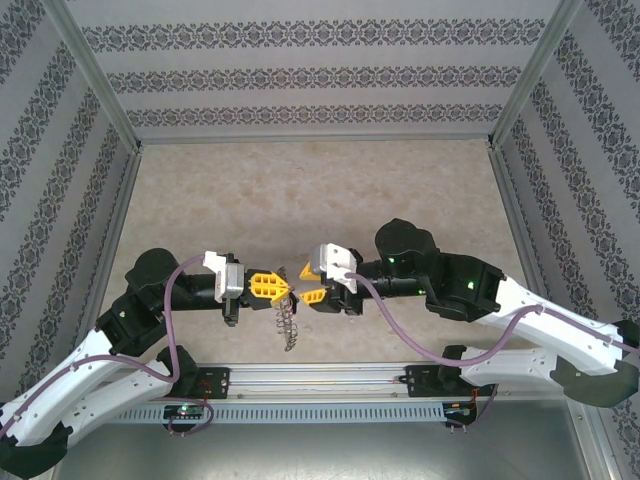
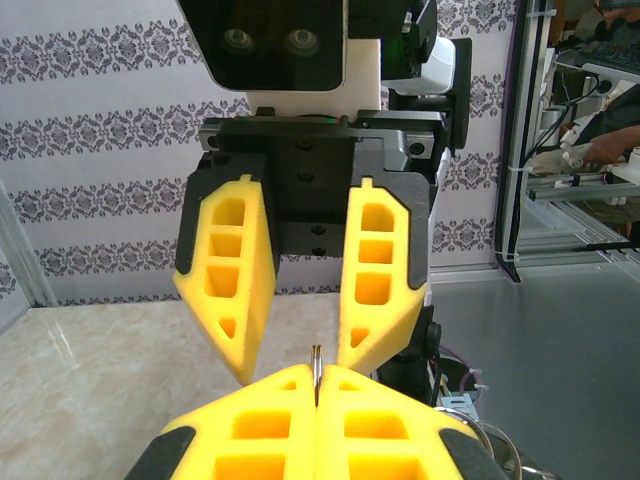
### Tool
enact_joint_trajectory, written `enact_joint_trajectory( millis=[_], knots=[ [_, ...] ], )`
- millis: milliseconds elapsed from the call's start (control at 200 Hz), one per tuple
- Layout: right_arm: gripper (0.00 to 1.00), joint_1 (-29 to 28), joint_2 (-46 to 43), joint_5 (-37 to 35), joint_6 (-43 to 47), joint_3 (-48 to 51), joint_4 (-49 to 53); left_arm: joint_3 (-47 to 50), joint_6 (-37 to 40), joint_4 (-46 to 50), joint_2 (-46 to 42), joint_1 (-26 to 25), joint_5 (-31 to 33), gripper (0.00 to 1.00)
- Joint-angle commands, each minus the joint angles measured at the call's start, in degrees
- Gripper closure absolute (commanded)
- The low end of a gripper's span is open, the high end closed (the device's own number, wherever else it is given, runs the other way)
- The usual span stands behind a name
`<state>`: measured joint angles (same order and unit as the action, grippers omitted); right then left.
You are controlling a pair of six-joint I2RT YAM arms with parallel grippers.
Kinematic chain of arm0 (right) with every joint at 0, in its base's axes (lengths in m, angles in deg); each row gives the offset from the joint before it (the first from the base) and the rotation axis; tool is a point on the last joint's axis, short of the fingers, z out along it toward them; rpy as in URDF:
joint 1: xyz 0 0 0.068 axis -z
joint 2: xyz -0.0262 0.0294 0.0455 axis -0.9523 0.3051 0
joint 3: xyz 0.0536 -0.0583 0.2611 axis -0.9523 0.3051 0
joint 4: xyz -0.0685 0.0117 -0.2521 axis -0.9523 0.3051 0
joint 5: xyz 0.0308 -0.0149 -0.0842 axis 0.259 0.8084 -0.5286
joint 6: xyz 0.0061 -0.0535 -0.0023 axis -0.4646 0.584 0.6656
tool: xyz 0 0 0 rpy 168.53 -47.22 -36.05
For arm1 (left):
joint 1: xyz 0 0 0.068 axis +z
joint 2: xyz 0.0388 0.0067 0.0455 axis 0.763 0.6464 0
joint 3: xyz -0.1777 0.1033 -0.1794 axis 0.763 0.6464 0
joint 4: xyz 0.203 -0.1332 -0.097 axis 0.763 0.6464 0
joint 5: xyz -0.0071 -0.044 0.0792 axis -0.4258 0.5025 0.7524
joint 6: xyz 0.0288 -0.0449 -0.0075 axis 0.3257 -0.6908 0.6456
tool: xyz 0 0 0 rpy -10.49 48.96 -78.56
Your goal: Put the keys on the keyring
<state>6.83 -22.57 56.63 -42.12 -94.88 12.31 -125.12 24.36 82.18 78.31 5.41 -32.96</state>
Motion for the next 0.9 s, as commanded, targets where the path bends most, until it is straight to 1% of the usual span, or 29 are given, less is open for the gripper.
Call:
enact_joint_trajectory(
  millis=[0, 130, 335, 605, 894],
  knots=[
    [0.59, -0.7, -0.6, -0.4, -1.3, 1.8, -2.8, -1.7, 0.3, -2.3, -0.8, -0.9, -0.5, 1.00],
    [0.55, -1.4, 0.2, 0.2, -2.1, 3.3, -4.4, -1.9, 0.1, -2.2, -0.7, -0.9, -0.3, 1.00],
    [0.54, -1.5, 0.8, 1.9, -3.4, 5.0, -7.0, -1.8, 0.2, -2.3, -0.7, -0.8, 0.3, 1.00],
    [0.67, -1.5, 2.0, 0.5, -3.8, 5.7, -8.6, -1.5, 0.1, -2.4, -0.8, -0.9, 0.5, 1.00],
    [0.77, -1.6, 1.1, -1.3, -3.7, 6.3, -8.6, -1.6, 0.1, -2.3, -1.0, -0.9, 0.8, 1.00]
  ],
)
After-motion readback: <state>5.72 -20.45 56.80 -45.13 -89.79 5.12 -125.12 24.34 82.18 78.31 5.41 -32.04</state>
